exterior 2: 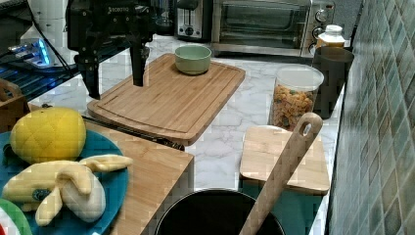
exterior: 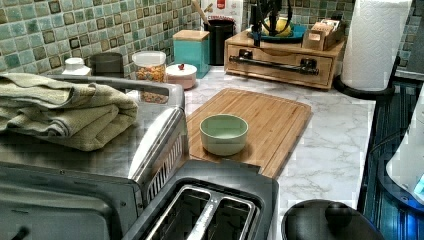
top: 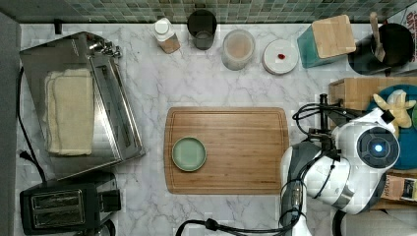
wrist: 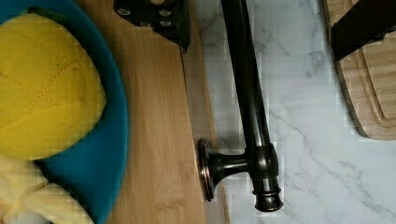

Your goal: Open the drawer.

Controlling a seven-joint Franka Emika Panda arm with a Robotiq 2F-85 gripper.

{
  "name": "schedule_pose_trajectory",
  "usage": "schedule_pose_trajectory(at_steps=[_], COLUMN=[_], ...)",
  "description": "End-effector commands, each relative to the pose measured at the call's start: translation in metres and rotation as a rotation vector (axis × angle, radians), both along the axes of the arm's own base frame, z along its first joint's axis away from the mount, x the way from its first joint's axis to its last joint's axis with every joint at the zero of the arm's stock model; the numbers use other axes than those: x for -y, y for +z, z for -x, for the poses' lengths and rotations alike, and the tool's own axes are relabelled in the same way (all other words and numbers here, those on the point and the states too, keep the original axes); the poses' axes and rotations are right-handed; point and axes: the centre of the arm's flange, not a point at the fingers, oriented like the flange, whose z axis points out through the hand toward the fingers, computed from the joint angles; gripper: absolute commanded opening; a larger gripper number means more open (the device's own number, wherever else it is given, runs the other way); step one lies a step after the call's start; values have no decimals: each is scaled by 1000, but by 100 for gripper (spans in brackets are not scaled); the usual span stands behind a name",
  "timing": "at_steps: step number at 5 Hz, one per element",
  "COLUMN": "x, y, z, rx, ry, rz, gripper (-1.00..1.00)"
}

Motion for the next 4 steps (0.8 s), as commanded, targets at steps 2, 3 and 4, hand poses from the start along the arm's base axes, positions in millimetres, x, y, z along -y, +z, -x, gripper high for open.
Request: schedule_pose_trajectory(at_steps=[2,3,4], x=[-13,-21,-11], y=[-47,-56,-68], z=[-17,-6,-1], rx=[15,-12,-28], ry=[123,64,83], rz=[-56,-82,-57], gripper=[100,100,100])
